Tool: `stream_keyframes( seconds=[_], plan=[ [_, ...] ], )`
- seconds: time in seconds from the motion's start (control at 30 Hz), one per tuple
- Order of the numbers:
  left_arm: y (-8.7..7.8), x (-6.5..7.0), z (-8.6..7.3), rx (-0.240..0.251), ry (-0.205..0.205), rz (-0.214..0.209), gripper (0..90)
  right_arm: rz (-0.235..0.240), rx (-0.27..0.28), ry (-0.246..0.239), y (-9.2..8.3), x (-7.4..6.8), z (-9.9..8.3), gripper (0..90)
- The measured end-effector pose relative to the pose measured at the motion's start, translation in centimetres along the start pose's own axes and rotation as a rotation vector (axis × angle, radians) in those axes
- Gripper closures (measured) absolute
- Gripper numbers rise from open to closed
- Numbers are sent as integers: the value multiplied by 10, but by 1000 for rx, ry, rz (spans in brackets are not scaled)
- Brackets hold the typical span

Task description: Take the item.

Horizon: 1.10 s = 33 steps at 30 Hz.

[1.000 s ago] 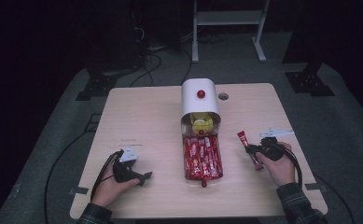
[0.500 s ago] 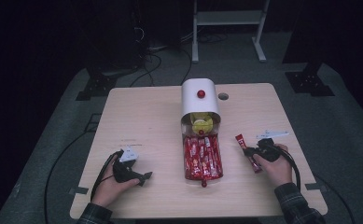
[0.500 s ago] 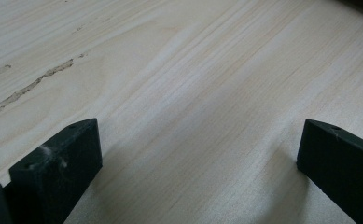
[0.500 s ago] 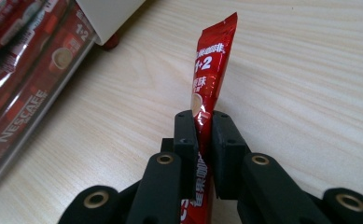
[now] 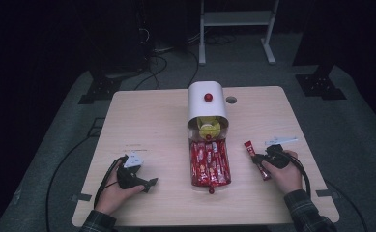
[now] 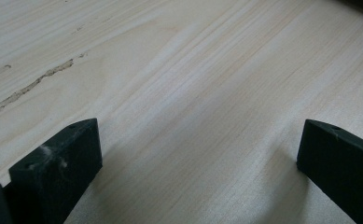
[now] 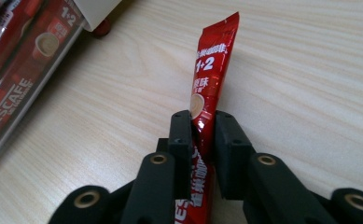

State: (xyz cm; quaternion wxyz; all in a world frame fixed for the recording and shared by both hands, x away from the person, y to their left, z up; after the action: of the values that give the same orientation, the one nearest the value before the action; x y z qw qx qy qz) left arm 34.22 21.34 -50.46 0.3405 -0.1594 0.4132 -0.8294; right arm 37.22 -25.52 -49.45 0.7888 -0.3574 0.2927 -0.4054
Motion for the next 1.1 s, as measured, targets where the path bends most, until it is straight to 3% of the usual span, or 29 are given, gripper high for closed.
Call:
stream_keyframes(
  seconds=[0.3,0.6,0.83,1.1],
  plan=[
    [0,0,0,0,0,0,0,-8,23,-7,-3,1,1,571],
    [0,0,0,0,0,0,0,-33,91,-9,-16,1,0,385],
    [0,0,0,0,0,0,0,-48,129,-19,-31,1,-6,326],
    [0,0,0,0,3,1,0,-86,146,5,-42,15,-17,282]
  ],
)
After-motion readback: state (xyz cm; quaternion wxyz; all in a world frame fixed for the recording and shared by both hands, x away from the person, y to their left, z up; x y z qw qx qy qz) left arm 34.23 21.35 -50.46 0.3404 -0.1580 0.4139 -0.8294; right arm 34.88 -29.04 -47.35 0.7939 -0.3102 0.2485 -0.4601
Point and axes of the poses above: each handheld gripper's, and its own axes: y roughly forward along the jaws, z roughly out of its top, x roughly to its right, the point moved 3 cm from there along y, roughly forward along the jaws, and after that the axes turned 8 degrees about -x, right-handed, at the moved point
